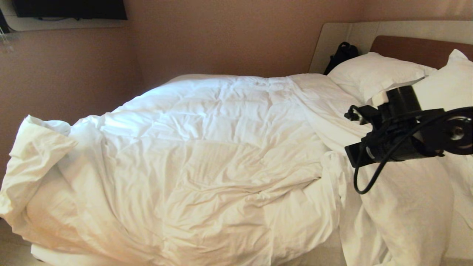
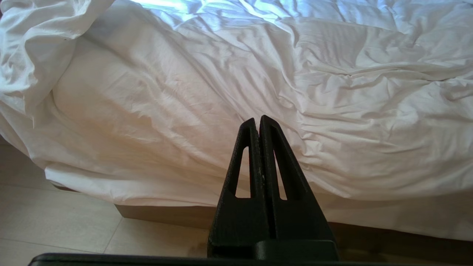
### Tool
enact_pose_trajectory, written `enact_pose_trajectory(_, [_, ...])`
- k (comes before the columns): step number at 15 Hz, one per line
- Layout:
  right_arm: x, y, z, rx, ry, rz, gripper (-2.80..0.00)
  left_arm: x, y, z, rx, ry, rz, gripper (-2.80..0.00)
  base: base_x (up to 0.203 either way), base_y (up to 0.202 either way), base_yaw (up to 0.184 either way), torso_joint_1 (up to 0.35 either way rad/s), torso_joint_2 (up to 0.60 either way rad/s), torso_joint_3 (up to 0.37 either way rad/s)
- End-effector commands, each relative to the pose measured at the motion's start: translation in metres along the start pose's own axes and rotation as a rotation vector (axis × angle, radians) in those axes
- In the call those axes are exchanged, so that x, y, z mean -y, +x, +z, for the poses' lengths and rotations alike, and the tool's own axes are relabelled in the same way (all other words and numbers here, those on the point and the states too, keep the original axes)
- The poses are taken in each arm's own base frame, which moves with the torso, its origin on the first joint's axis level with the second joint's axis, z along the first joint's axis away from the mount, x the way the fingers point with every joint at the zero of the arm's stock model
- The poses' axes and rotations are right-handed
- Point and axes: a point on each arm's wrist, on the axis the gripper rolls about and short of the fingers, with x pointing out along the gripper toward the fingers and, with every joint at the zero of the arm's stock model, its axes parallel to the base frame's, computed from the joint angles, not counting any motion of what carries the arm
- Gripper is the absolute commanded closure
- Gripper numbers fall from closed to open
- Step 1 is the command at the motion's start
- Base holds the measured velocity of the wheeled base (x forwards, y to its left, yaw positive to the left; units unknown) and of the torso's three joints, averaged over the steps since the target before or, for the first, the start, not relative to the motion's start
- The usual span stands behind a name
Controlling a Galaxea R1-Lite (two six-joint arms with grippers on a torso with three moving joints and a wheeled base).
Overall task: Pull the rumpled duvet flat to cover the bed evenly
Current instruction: Flatten the corners of the folded blanket
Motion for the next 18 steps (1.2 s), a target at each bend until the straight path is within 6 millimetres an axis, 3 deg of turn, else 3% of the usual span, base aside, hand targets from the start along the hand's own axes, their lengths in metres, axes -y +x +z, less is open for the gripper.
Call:
enact_pose_trajectory(1, [-0.008, 0.033, -0.005, -0.074, -0.018, -0.013, 0.00, 0.000, 0.000, 0.000, 0.000, -0.001, 0.001, 0.00, 0.000, 0.000, 0.000, 0.000, 0.00, 0.000])
enact_pose_trajectory(5, [-0.017, 0.047, -0.001, -0.087, -0.036, -0.065, 0.00, 0.000, 0.000, 0.000, 0.000, -0.001, 0.001, 0.00, 0.000, 0.000, 0.000, 0.000, 0.00, 0.000])
enact_pose_trajectory(6, [-0.018, 0.050, 0.001, -0.083, -0.037, -0.079, -2.80, 0.000, 0.000, 0.000, 0.000, -0.001, 0.001, 0.00, 0.000, 0.000, 0.000, 0.000, 0.00, 0.000])
enact_pose_trajectory(10, [-0.029, 0.050, 0.005, -0.078, -0.059, -0.122, -2.80, 0.000, 0.000, 0.000, 0.000, -0.001, 0.001, 0.00, 0.000, 0.000, 0.000, 0.000, 0.00, 0.000])
enact_pose_trajectory(18, [-0.044, 0.073, 0.005, -0.102, -0.087, -0.151, -2.80, 0.000, 0.000, 0.000, 0.000, -0.001, 0.001, 0.00, 0.000, 0.000, 0.000, 0.000, 0.00, 0.000])
